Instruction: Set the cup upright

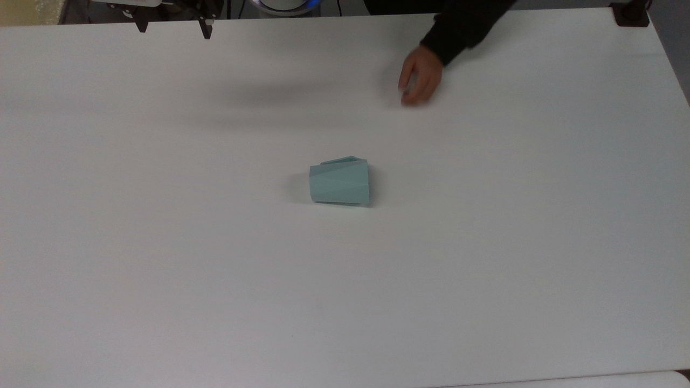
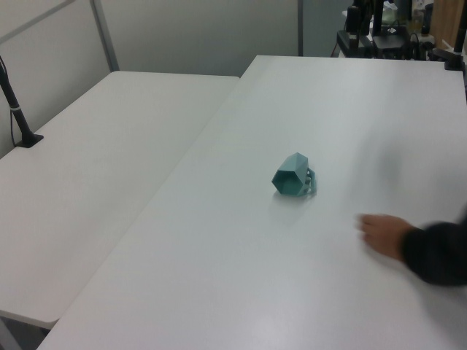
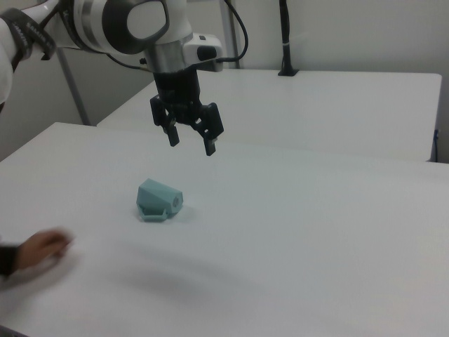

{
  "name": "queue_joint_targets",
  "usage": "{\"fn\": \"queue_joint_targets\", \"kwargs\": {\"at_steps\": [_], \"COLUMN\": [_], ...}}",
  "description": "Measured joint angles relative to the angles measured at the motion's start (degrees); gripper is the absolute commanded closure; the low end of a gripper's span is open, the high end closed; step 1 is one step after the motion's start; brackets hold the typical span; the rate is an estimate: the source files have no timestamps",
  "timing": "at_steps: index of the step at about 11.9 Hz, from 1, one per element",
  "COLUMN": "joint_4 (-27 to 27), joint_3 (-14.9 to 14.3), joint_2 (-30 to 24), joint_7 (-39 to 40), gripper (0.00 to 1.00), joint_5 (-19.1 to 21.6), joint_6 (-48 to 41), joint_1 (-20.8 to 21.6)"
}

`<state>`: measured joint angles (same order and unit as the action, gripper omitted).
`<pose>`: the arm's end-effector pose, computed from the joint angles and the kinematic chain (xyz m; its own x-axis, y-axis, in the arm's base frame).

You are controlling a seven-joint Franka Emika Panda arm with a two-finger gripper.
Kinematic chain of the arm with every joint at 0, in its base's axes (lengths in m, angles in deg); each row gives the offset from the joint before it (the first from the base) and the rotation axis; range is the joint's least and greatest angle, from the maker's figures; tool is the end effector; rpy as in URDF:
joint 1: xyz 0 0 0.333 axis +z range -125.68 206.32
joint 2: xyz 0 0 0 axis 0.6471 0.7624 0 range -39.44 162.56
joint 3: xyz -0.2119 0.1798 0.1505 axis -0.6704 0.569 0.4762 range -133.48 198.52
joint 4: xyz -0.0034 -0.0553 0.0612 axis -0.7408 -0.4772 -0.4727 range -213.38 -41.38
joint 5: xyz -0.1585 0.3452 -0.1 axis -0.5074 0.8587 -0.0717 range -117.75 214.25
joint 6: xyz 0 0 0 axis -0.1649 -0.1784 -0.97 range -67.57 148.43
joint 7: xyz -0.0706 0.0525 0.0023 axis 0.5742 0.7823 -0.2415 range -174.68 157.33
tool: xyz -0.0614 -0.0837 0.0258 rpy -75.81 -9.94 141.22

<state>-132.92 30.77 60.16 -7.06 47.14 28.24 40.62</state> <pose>0.5528 -0.0162 0.5996 0.9999 0.0045 0.0111 0.0043 -0.9998 0.0190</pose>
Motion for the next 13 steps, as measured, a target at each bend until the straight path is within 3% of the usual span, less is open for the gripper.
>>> {"fn": "queue_joint_targets", "kwargs": {"at_steps": [10, 13], "joint_4": [0.1, 0.8], "joint_3": [0.3, 0.8], "joint_2": [-3.7, -3.6], "joint_7": [6.3, 5.4], "gripper": [0.00, 0.00], "joint_5": [0.0, -0.3], "joint_6": [0.4, 0.3], "joint_1": [0.3, 3.0]}}
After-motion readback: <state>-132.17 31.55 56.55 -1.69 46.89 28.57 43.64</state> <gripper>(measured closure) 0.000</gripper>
